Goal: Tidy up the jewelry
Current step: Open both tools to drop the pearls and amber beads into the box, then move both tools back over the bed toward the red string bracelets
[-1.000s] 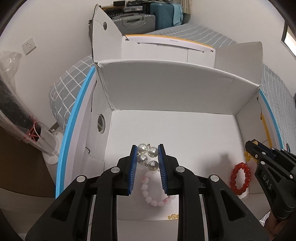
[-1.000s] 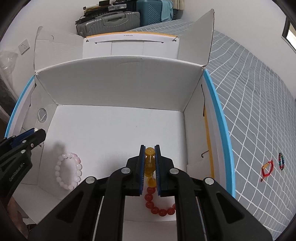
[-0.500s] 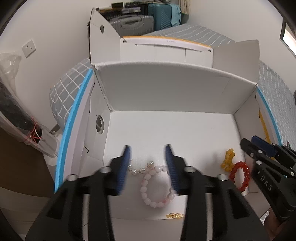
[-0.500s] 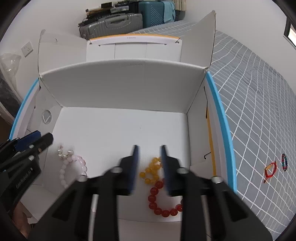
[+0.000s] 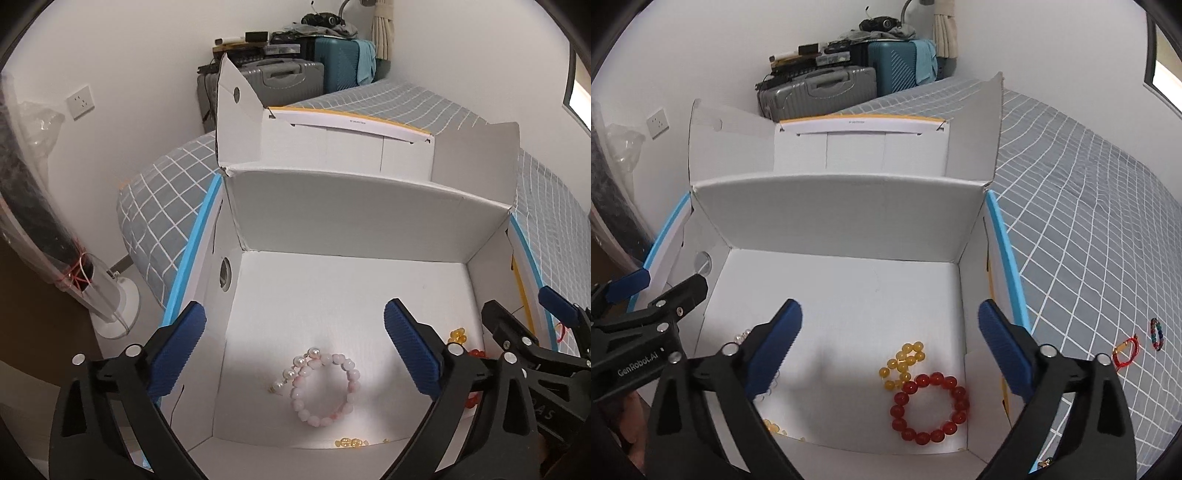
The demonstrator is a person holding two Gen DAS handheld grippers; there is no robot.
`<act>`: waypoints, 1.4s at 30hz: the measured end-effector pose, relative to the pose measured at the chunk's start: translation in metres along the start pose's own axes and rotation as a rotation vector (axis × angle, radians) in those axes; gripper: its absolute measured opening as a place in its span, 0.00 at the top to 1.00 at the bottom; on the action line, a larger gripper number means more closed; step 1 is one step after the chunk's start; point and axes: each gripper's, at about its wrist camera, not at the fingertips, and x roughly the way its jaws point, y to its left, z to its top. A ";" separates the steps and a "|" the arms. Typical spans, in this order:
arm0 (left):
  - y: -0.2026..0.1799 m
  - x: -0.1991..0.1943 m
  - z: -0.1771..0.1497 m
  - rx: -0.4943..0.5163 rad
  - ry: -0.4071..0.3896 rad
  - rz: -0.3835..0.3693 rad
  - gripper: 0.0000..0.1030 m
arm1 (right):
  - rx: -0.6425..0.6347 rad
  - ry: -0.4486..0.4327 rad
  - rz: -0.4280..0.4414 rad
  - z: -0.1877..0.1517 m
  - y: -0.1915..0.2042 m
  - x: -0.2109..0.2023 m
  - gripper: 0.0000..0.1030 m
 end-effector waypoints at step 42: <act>-0.306 -0.112 -0.031 0.440 -0.042 -0.407 0.06 | 0.329 -0.035 -0.371 -0.144 -0.237 -0.189 0.07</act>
